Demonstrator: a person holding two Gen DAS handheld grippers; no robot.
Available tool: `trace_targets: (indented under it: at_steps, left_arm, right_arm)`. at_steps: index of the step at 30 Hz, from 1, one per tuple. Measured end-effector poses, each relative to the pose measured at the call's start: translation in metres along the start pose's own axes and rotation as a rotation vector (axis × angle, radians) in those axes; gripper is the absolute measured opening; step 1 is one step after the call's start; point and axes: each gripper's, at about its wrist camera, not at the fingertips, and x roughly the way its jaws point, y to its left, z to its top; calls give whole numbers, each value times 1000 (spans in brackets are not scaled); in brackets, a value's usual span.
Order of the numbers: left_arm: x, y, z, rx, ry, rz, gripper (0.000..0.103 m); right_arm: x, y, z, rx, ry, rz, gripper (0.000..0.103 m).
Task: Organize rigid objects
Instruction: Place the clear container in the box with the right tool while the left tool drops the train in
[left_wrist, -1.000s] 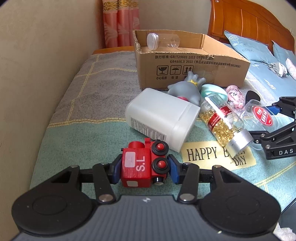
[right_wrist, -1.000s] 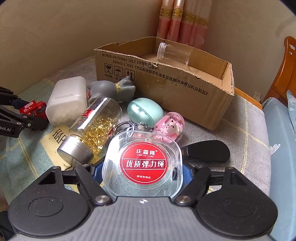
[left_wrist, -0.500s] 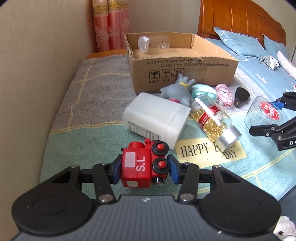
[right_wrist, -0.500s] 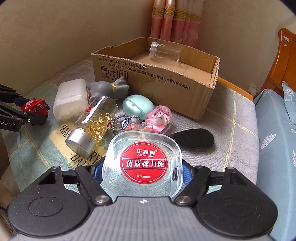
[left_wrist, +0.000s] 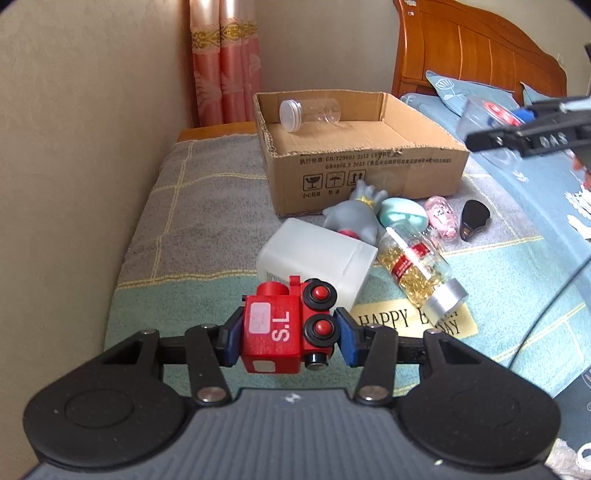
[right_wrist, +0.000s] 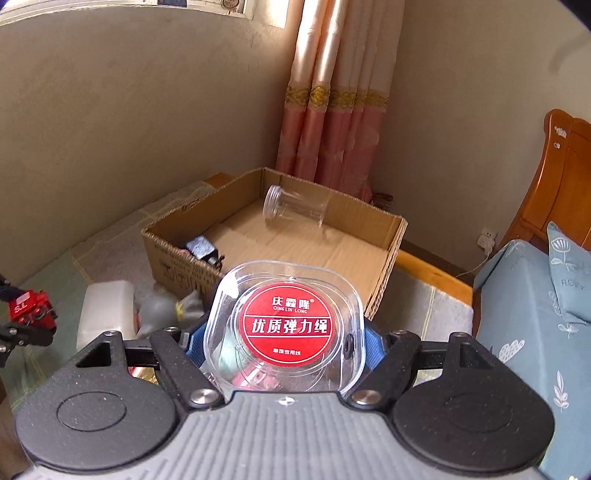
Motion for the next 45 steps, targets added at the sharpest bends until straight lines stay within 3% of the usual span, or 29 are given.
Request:
trace_targets:
  at_steps: [9,10,12,15,22,24,27,29,32,37,45]
  left_arm:
    - [-8,11,17,-49,-55,11,49]
    - [-8,11,19,-48,-59,13,49]
    - [-8,11,24,-45,-67,13,49]
    - [-6,10,32,-36,-77,10,49]
    - [2,0,59,8,-105,-2,48]
    - [4,-4,70,22,-118,-2,42]
    - [7,-9,90,40,-138,-25,41]
    - [15,-12,103,53,-131,-44,26]
    - [26,-15,120,77,-115,-30,25]
    - [29,-13,107,62,-110,-33,67]
    - [48,-14,72,74,-19,-76,68]
  right_arm:
    - [52,-15,45,30,12,-34,81]
    - [55,-16,47,44,17,-37,86]
    - [57,-18,48,76,21,-29,102]
    - [50,-17,42,92,5,5,103]
    - [30,-11,26,96,32,-14,103]
    - [24,-11,22,104,35,-18,103]
    - [15,-10,19,107,39,-23,103]
    - [10,-9,16,107,32,-19,103]
    - [5,-9,11,108,27,-21,103]
    - [0,-11,-2,112,33,-11,103]
    - [5,-7,-8,103,42,9,103]
